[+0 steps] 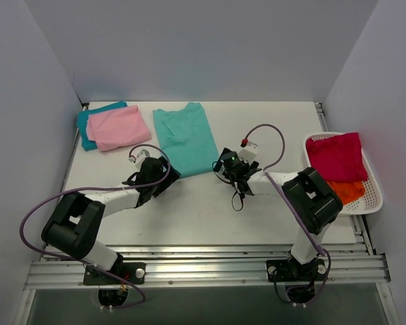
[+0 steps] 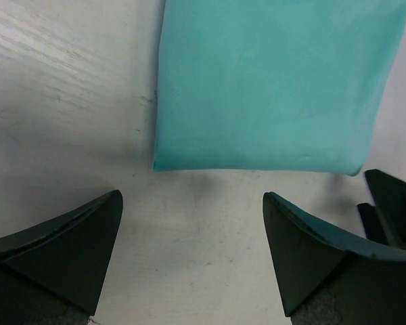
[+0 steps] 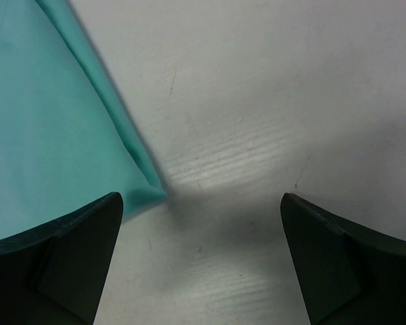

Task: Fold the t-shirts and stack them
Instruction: Fold the tshirt

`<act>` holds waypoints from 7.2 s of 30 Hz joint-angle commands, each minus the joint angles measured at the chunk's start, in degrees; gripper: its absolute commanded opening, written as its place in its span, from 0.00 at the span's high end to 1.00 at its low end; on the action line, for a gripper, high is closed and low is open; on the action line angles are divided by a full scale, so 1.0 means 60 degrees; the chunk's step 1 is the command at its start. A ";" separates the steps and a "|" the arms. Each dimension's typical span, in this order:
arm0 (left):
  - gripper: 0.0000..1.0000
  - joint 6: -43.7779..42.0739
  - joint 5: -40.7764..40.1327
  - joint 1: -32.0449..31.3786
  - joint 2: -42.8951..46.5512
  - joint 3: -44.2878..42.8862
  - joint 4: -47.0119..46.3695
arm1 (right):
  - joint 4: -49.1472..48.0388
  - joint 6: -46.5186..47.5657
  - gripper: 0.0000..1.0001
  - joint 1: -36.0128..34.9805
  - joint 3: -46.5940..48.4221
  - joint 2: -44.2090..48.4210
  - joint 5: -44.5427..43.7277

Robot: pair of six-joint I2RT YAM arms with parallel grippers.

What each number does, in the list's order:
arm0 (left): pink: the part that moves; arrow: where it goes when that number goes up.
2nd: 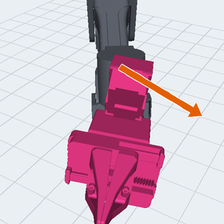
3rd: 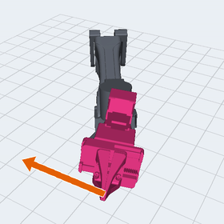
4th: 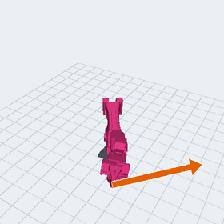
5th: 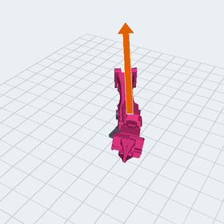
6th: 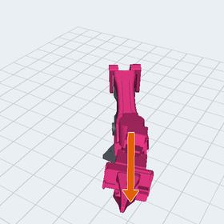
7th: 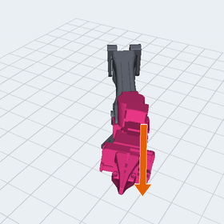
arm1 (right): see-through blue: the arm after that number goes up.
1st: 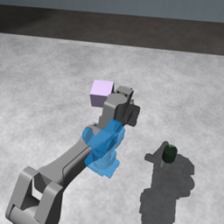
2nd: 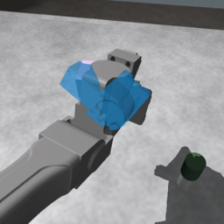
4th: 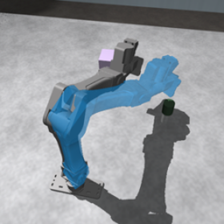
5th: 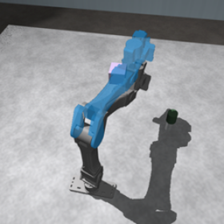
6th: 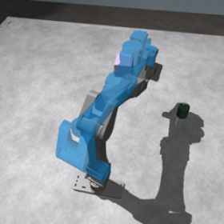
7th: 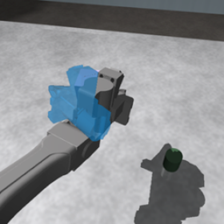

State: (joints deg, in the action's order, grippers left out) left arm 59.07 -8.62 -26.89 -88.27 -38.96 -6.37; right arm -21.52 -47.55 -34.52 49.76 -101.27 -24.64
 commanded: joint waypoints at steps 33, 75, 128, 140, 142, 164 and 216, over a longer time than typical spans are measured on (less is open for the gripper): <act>0.04 0.2372 -0.2064 -0.0483 -0.1006 0.0561 -0.2146 | -0.2097 -0.0469 0.46 0.0026 0.0965 -0.1842 0.1046; 0.98 0.1801 -0.2708 -0.0746 -0.0671 0.0751 -0.1503 | -0.1731 -0.0703 1.00 -0.0178 -0.0001 -0.0671 0.0578; 0.93 -0.0894 -0.2006 0.0234 0.1397 -0.2352 0.0799 | 0.1140 0.0015 1.00 -0.1234 0.2839 0.1015 -0.1518; 0.94 -0.1554 -0.1215 0.0615 -0.0273 -0.4389 0.0988 | 0.0906 0.0337 1.00 -0.0443 0.3835 0.0180 -0.0581; 0.94 -0.1670 -0.1156 0.0630 -0.0493 -0.4696 0.0989 | 0.0862 0.0352 1.00 -0.0326 0.4026 0.0048 -0.0507; 0.94 -0.2008 -0.0614 0.0938 -0.1182 -0.6060 0.1414 | 0.0891 0.0645 1.00 0.0026 0.4964 -0.0157 -0.0067; 0.06 -0.1817 0.2371 0.2445 -0.7714 -1.3380 0.2774 | 0.2004 0.0059 0.15 0.2017 1.0611 -0.5348 0.1249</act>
State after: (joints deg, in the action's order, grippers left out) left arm 47.75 -2.90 -15.92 -120.97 -103.07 9.37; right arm -13.85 -46.74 -25.69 100.27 -124.68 -20.56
